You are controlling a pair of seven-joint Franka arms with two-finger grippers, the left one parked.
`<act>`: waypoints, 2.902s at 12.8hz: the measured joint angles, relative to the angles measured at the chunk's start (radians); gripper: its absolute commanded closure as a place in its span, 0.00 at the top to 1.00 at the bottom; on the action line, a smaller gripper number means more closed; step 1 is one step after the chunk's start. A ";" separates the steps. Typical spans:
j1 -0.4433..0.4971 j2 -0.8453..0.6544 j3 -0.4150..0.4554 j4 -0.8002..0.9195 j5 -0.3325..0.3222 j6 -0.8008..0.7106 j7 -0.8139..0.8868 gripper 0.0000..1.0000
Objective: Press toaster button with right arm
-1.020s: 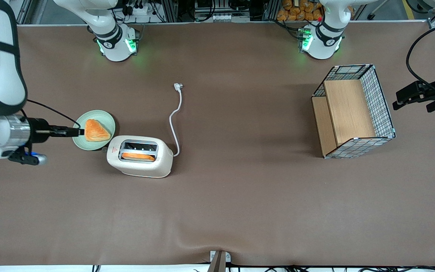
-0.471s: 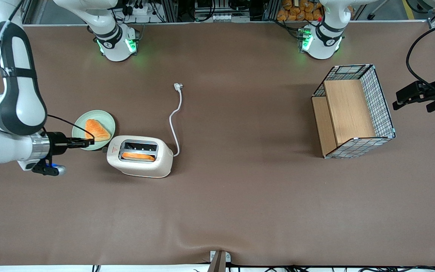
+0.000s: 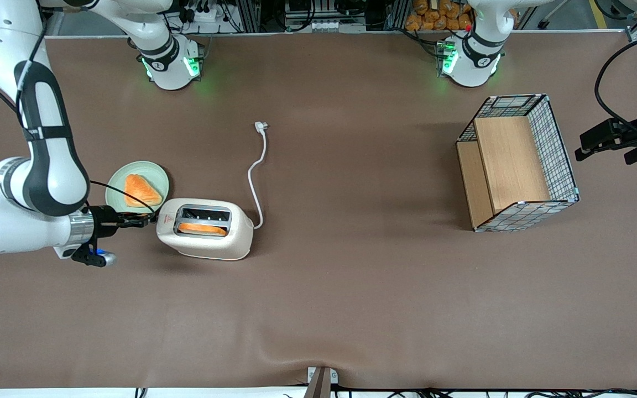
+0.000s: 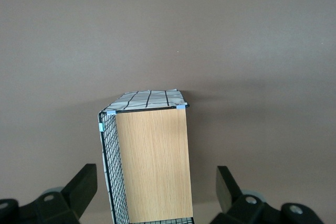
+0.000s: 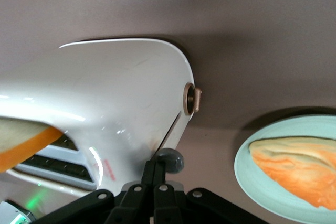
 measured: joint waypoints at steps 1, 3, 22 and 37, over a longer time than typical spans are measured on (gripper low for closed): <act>-0.001 0.015 -0.001 0.000 0.004 0.006 -0.002 0.00; -0.003 0.046 -0.002 0.000 0.018 0.024 -0.006 0.00; -0.047 0.089 -0.011 -0.038 0.145 0.075 -0.109 0.00; -0.039 -0.298 -0.017 0.019 -0.336 -0.015 -0.133 1.00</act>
